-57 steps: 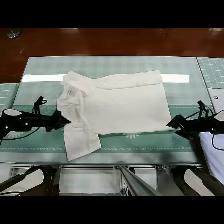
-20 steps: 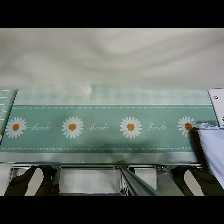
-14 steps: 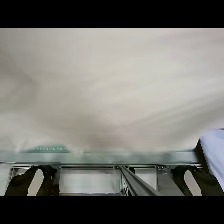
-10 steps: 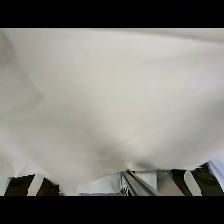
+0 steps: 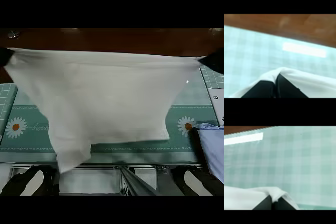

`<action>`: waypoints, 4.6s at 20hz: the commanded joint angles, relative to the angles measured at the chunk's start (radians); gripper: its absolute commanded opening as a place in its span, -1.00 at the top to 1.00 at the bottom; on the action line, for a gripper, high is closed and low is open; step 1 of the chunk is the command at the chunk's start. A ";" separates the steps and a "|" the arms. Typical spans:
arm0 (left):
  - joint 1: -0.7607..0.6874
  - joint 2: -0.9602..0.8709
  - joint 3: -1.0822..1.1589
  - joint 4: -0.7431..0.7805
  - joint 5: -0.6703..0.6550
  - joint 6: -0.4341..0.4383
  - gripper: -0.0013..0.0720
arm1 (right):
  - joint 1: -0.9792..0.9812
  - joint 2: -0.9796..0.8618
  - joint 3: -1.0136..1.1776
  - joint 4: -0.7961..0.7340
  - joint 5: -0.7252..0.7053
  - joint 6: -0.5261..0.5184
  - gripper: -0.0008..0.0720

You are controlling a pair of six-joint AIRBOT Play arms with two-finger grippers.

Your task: Fold the shirts.

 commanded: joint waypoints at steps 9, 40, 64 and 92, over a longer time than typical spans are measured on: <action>-0.073 -0.571 0.049 -0.151 0.291 -0.171 0.89 | 0.082 -0.806 0.401 0.115 -0.142 0.053 0.91; 0.285 -0.406 -0.092 -0.008 -0.534 0.057 -0.95 | -0.174 -0.465 0.106 -0.233 0.197 0.098 -0.74; 0.230 -0.229 -0.797 -0.506 -0.290 0.460 0.89 | -0.301 -0.031 -0.702 -0.018 -0.069 0.037 -0.74; 0.294 -0.243 -0.517 -0.510 -0.328 0.423 0.89 | -0.041 -0.358 -0.398 0.184 -0.070 -0.006 0.91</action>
